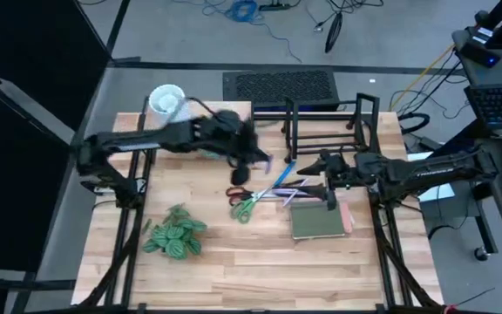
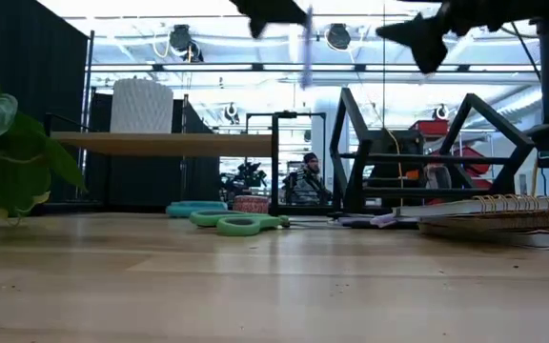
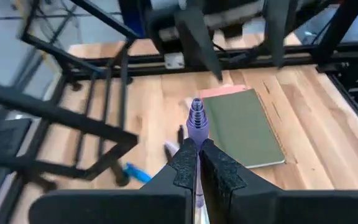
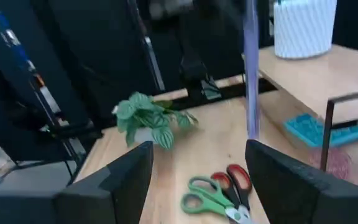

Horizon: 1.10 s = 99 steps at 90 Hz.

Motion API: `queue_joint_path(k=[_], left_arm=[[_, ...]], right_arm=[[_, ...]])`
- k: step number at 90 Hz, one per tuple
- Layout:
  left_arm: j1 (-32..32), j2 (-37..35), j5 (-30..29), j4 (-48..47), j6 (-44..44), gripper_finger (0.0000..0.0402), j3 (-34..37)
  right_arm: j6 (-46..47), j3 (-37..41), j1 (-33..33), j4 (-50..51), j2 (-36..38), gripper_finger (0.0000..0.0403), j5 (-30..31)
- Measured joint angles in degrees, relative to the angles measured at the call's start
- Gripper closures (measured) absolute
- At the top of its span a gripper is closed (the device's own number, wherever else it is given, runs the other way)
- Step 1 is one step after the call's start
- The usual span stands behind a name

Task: Stock shelves
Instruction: Remove the purple pen from the white pen holder

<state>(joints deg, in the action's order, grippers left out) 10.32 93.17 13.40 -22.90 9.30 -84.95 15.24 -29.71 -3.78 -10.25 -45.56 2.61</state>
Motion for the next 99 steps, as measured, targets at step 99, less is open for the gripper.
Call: queue_joint_path(k=[99], left_arm=[[-1.83,22.51,-1.35,17.18,0.61,0.0357,0.07]], right_arm=[[1.42,0.0,-2.72,3.98,-0.35,0.0163,0.44]])
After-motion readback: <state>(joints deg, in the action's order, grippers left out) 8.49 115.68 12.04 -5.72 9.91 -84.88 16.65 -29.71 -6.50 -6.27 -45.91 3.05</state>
